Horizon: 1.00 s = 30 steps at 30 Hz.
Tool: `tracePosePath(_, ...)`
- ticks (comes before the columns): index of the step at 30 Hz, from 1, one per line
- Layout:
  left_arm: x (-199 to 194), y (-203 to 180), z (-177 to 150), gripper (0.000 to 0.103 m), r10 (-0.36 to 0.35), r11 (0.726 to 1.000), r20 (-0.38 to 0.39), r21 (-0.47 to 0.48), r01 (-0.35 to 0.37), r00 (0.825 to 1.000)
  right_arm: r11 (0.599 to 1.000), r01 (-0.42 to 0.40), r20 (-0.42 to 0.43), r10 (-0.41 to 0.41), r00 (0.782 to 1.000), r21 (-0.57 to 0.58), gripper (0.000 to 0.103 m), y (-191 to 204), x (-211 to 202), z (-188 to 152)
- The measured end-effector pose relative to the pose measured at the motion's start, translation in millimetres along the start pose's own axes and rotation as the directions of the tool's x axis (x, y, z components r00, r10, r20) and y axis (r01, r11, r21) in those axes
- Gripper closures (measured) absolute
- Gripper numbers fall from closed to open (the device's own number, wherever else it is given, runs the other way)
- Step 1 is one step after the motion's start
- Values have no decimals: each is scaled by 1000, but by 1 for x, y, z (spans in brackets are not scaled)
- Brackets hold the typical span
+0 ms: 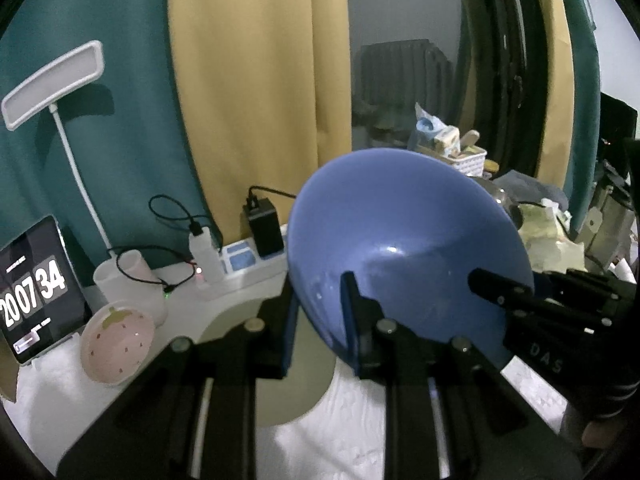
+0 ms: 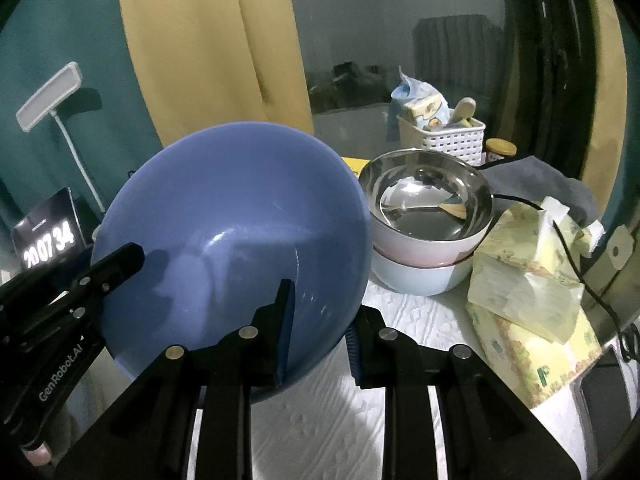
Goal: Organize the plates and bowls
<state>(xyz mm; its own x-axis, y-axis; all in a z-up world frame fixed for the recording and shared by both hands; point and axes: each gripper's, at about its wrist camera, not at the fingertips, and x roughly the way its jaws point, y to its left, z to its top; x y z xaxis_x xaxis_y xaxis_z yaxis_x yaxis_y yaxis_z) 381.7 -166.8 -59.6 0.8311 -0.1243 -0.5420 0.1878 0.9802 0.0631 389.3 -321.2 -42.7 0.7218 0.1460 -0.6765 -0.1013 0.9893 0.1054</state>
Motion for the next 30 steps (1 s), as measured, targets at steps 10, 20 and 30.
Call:
tracePosePath(10, -39, 6, -7, 82, -9, 1000, 20, -14, 9, 1000, 1000, -3, 25, 3, 1000, -13, 78, 13, -35, -6)
tracePosePath(20, -76, 10, -18, 82, -11, 1000, 39, -25, 12, 999, 1000, -9, 39, 10, 999, -26, 78, 27, -68, -20)
tracePosePath(30, -103, 17, -36, 82, -27, 999, 22, -46, 28, 999, 999, -12, 30, 13, 999, -41, 78, 38, -91, -38)
